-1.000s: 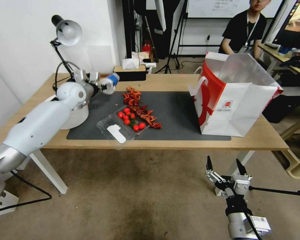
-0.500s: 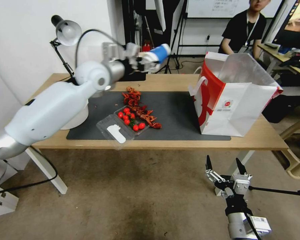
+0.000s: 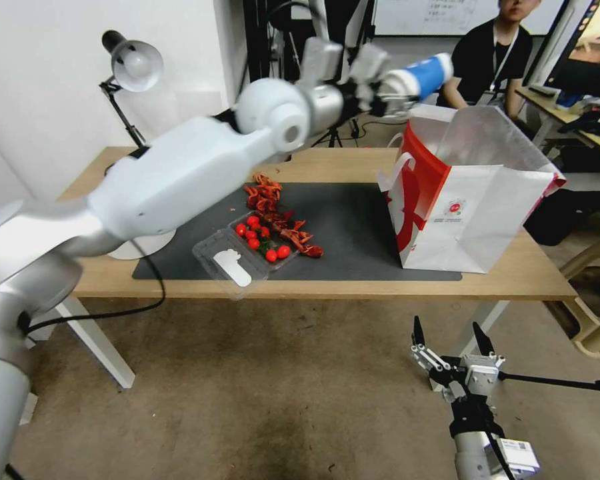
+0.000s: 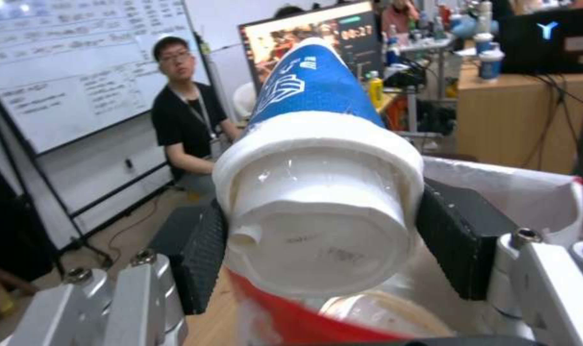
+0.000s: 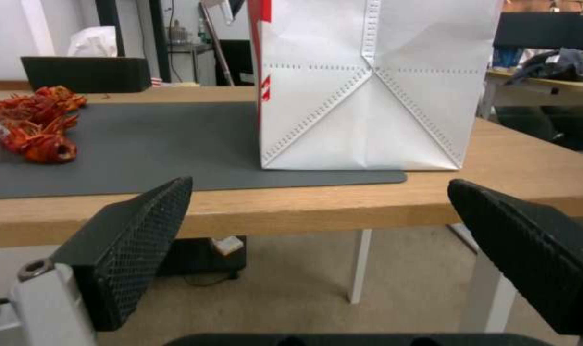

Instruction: Pick up the trash from the table and place it into the takeout bag.

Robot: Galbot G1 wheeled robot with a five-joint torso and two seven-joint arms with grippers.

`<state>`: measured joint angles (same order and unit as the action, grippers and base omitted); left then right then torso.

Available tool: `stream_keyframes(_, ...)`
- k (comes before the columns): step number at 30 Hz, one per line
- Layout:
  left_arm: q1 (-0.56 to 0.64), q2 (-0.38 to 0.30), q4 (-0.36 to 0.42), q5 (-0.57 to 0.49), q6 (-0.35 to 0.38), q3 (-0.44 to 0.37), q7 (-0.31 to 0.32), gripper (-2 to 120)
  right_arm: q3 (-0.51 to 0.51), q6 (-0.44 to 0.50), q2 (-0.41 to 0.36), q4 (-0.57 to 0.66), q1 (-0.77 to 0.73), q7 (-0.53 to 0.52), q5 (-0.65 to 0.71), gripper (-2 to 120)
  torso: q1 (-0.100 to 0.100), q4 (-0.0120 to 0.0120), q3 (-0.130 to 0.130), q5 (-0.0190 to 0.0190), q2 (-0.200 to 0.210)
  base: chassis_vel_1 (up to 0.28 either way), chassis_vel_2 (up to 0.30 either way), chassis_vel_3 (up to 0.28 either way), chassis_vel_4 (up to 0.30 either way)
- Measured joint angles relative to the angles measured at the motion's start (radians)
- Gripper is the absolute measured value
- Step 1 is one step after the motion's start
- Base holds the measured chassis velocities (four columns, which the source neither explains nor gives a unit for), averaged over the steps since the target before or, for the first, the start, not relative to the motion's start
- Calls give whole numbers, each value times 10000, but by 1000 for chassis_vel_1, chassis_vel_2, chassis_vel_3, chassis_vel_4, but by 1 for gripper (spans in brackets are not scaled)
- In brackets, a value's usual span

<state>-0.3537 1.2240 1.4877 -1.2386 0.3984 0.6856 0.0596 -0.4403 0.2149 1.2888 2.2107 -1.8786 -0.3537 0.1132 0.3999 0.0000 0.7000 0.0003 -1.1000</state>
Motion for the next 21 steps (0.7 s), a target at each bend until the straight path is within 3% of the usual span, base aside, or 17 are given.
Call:
stream_keyframes(5, -194, 405, -139, 32, -36, 433, -74, 65, -45, 24, 71, -1, -3, -8, 0, 100, 0, 1, 0, -1, 0, 0, 0, 0, 0)
stream_keyframes(17, -26, 583, -338, 192, -359, 844, 157, 65, -61, 38, 77, -93, 76, -28, 46, 100, 1, 0, 0, -2, 1, 0, 0, 0, 0)
stream_keyframes(19, 1, 545, -326, 184, -447, 860, 156, 78, -60, 38, 69, -111, 93, -39, 61, 100, 1, 2, 0, -3, 1, 0, 0, 0, 0)
stream_keyframes(21, 15, 508, -275, 134, -472, 861, 162, 83, -48, 38, 47, -142, 108, -40, 70, 100, 1, 1, 0, -3, 0, 0, 0, 0, 0)
